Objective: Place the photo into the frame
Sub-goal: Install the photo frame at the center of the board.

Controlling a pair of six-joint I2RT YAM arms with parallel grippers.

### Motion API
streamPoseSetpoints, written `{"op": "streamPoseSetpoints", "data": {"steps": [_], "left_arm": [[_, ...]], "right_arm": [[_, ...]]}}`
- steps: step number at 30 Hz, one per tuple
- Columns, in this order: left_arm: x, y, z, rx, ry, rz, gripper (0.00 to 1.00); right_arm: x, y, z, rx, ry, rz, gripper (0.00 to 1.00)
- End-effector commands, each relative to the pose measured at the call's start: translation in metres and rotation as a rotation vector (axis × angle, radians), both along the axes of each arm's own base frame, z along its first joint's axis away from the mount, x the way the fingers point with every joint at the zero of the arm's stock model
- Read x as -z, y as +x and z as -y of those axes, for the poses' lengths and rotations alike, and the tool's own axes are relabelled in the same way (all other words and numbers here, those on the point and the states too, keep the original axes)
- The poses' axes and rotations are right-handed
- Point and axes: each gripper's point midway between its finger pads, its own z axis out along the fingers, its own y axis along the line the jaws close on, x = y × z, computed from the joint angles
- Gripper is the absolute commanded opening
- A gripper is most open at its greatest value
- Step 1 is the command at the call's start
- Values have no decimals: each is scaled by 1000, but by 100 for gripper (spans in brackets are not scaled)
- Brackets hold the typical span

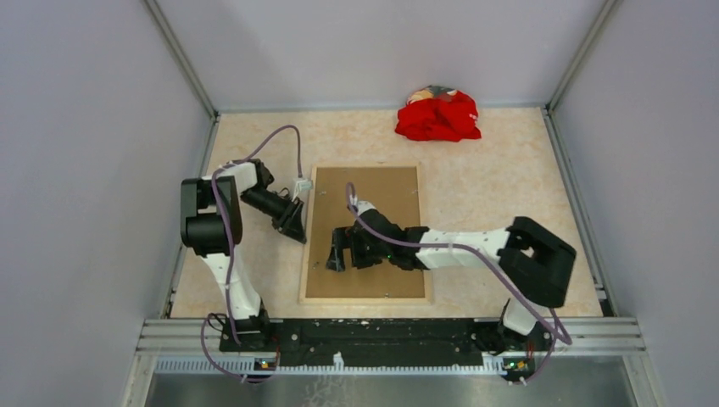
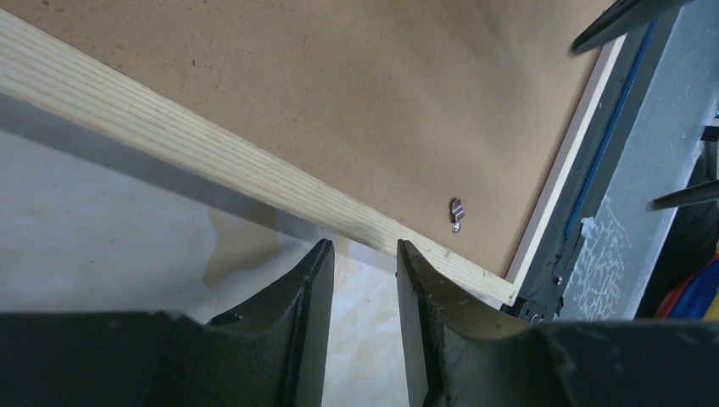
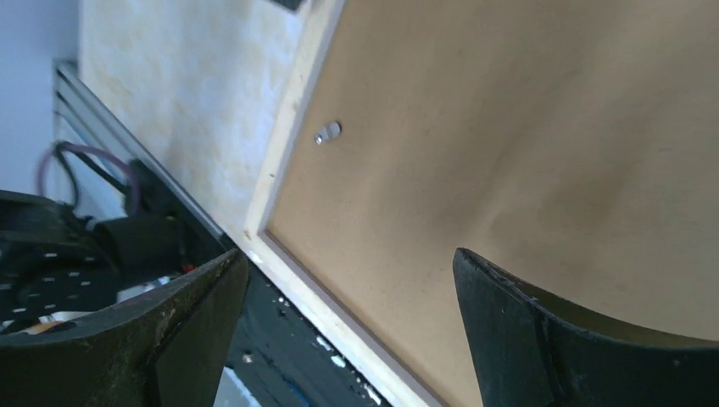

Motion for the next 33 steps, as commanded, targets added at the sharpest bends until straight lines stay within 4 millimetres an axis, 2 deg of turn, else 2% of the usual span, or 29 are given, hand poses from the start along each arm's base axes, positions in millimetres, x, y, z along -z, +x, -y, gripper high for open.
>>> {"op": "streamPoseSetpoints", "data": {"steps": [1, 8, 13, 25, 33], "left_arm": [[-2, 7, 8, -21, -52, -4, 39], [3, 6, 9, -30, -52, -21, 32], [9, 8, 6, -34, -33, -25, 30], [6, 10, 4, -30, -19, -8, 29], [8, 8, 3, -26, -13, -8, 29]], "right_arm": [[-6, -13, -51, -104, 73, 26, 88], [12, -22, -81, -220, 68, 0, 81], [24, -29, -93, -279, 64, -43, 78], [42, -33, -102, -314, 60, -107, 78], [50, -23, -98, -282, 56, -122, 78]]}}
